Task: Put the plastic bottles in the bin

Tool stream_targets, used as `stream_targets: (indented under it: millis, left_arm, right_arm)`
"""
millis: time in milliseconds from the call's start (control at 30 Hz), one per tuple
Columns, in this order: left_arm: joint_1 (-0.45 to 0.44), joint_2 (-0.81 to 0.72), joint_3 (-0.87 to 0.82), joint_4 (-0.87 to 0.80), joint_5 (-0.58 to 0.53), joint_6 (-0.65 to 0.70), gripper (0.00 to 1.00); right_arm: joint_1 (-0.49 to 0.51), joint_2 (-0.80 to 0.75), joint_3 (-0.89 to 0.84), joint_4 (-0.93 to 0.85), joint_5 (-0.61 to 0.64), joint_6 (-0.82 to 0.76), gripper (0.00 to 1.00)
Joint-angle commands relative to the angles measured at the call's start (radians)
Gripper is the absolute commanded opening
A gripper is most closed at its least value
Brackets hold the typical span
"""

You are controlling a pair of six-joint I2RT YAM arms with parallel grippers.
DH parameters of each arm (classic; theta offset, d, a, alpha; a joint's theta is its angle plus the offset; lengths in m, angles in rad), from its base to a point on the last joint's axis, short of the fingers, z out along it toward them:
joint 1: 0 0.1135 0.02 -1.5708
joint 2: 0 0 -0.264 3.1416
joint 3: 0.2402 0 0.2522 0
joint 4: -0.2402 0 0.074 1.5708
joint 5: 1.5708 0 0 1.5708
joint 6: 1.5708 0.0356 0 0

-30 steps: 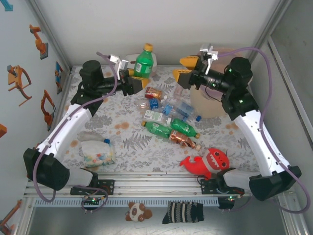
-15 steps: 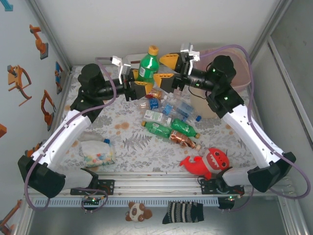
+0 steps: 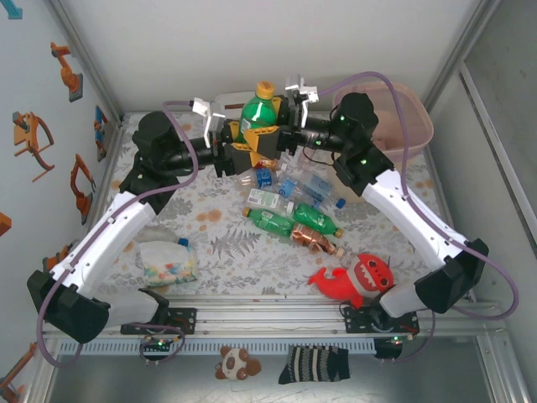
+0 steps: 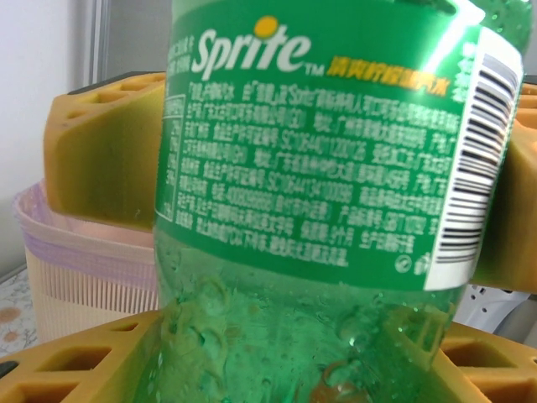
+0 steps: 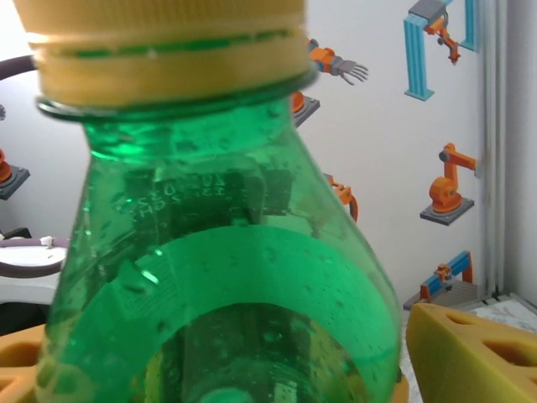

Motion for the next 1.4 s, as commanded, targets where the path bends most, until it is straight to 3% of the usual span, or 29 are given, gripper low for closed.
stream_targets:
  millis: [0,233,467,800,1133,1367]
  left_arm:
    - [-0.007,-0.024,0.003,0.043,0.005,0.025,0.52]
    - [-0.009,-0.032,-0.002,0.038,-0.007,0.028,0.53]
    - [-0.009,-0.043,-0.009,0.049,-0.021,0.022,0.61]
    - [-0.009,-0.066,-0.023,0.065,-0.040,0.010,0.77]
    - [-0.009,-0.108,-0.041,0.031,-0.066,0.026,0.81]
    - [-0.008,-0.118,-0.045,0.007,-0.074,0.032,0.82]
  right_arm:
    - [0.014,-0.004,0.032,0.066,-0.036,0.021,0.78]
    - [0.018,-0.014,0.028,0.068,-0.029,0.016,0.66]
    - [0.017,-0.017,0.028,0.062,-0.011,0.008,0.56]
    - [0.018,-0.040,0.033,0.019,0.023,-0.031,0.52]
    - [0.007,-0.090,0.130,-0.334,0.216,-0.265,0.49]
    - [-0.074,-0.095,0.234,-0.578,0.419,-0.340,0.48]
